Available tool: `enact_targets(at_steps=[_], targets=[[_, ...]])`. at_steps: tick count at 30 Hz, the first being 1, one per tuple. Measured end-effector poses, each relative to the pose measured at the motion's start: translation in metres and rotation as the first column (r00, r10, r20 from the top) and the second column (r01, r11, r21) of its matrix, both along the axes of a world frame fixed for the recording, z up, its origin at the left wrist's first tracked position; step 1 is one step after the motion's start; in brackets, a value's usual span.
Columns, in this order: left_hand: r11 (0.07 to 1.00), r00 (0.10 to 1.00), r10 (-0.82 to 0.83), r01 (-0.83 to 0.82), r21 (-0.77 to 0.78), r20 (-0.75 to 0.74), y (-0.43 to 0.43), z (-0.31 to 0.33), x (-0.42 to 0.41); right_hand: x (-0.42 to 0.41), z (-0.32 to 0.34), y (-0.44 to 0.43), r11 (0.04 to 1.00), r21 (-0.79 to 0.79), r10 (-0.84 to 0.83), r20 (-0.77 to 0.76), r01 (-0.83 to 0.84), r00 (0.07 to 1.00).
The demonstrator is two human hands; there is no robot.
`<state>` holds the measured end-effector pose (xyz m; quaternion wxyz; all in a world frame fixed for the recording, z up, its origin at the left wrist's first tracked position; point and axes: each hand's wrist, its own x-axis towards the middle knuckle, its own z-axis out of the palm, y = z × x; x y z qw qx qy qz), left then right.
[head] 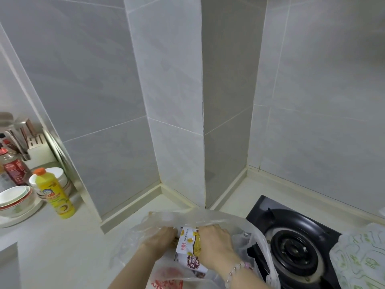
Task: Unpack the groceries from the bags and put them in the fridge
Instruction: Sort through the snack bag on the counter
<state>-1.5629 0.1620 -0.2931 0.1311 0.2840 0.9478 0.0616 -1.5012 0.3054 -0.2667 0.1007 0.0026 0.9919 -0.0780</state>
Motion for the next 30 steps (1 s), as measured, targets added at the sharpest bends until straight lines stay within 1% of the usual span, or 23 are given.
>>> enact_targets(at_steps=[1, 2, 3, 4, 5, 6, 8, 13, 15, 19, 22, 26, 30], targets=[[0.999, 0.999, -0.029, 0.028, -0.026, -0.027, -0.002, -0.001, 0.001, 0.000, 0.002, -0.001, 1.000, 0.000, -0.003, -0.003, 0.003, 1.000], [0.991, 0.995, -0.083, 0.077, -0.110, -0.051, -0.006, -0.002, 0.002, 0.001, 0.004, -0.002, 1.000, -0.001, -0.004, -0.008, 0.004, 1.000], [0.985, 0.997, -0.067, 0.059, -0.164, -0.044, -0.008, 0.001, 0.005, 0.002, 0.006, -0.003, 1.000, -0.002, -0.003, -0.014, 0.003, 1.000], [0.988, 1.000, 0.005, -0.009, -0.157, -0.026, -0.010, 0.003, 0.007, 0.002, 0.008, -0.005, 1.000, -0.002, -0.002, -0.019, 0.002, 1.000], [0.976, 0.998, 0.032, -0.042, -0.214, -0.053, -0.014, 0.003, 0.009, 0.003, 0.011, -0.006, 1.000, 0.002, 0.004, -0.026, -0.004, 1.000], [0.971, 0.995, 0.040, -0.060, -0.230, -0.091, -0.017, 0.003, 0.010, 0.005, 0.015, -0.008, 1.000, 0.005, 0.010, -0.031, -0.009, 0.999], [0.974, 0.989, 0.013, -0.046, -0.221, -0.148, -0.021, 0.007, 0.015, 0.008, 0.023, -0.011, 1.000, 0.009, 0.025, -0.042, -0.025, 0.999], [0.970, 0.977, -0.051, -0.001, -0.242, -0.209, -0.028, 0.022, 0.033, 0.017, 0.056, -0.007, 0.995, 0.059, 0.085, -0.096, -0.080, 0.992], [0.982, 0.972, -0.035, -0.010, -0.188, -0.230, -0.031, 0.031, 0.043, 0.020, 0.070, -0.003, 0.995, 0.070, 0.083, -0.146, -0.073, 0.986], [0.997, 0.949, 0.055, -0.036, 0.065, -0.312, -0.035, 0.054, 0.060, 0.029, 0.087, -0.001, 0.996, 0.080, 0.052, -0.276, -0.031, 0.960], [0.980, 0.920, 0.121, -0.051, 0.190, -0.374, -0.043, 0.075, 0.073, 0.036, 0.097, -0.003, 0.988, 0.153, 0.072, -0.347, -0.019, 0.935], [0.952, 0.878, 0.220, -0.100, 0.288, -0.424, -0.068, 0.098, 0.085, 0.044, 0.112, -0.005, 0.985, 0.174, 0.079, -0.381, -0.013, 0.921], [0.909, 0.806, 0.360, -0.188, 0.373, -0.470, -0.100, 0.117, 0.107, 0.053, 0.121, -0.020, 0.978, 0.181, 0.165, -0.360, -0.105, 0.918]])
